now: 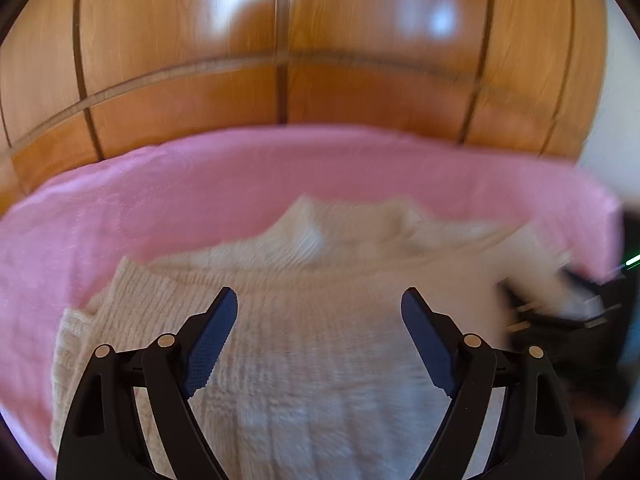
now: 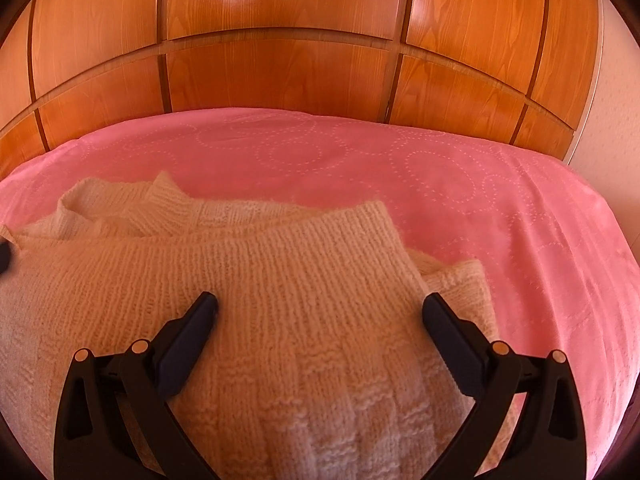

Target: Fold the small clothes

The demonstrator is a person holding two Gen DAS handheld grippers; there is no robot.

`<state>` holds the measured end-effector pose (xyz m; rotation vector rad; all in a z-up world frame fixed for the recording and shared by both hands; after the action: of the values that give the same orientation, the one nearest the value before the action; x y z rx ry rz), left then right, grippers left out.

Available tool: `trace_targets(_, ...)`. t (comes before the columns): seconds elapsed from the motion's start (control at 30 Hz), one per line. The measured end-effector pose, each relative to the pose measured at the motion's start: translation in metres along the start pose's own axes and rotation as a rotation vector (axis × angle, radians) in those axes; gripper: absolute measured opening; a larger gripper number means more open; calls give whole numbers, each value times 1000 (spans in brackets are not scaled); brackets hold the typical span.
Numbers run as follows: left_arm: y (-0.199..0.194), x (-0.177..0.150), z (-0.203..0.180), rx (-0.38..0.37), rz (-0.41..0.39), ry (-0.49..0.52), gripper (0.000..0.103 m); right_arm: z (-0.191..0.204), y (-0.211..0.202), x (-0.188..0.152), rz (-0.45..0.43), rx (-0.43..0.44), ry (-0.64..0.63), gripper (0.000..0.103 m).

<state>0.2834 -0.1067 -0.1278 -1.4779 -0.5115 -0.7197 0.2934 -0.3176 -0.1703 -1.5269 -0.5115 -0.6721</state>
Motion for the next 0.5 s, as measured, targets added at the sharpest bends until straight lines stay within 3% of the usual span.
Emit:
trace_targets(0.03, 13, -8, 5, 24, 32, 5, 85, 0, 0, 0, 0, 2, 1, 101)
trace_targets(0.1, 20, -13, 17, -25, 44, -74, 86, -1, 0, 0, 2, 10, 4, 101)
trace_targets(0.13, 20, -13, 27, -15, 47, -109, 86, -1, 0, 0, 5, 14, 8, 101)
trace_targets(0.5, 8, -21, 40, -56, -9, -149, 90, -3, -2, 4, -21, 74, 37, 101)
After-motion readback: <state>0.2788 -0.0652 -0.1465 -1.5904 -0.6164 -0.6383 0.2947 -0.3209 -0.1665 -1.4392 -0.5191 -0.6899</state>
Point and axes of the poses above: each gripper's, at about its wrist camera, not at the fingertips, and y roughly the way its jaws point, z to its left, x to its top, the point moved 10 cm from there along y, roughly the way its jaws point, and after that the axes turned 4 degrees about x, right-handed, at the moved point
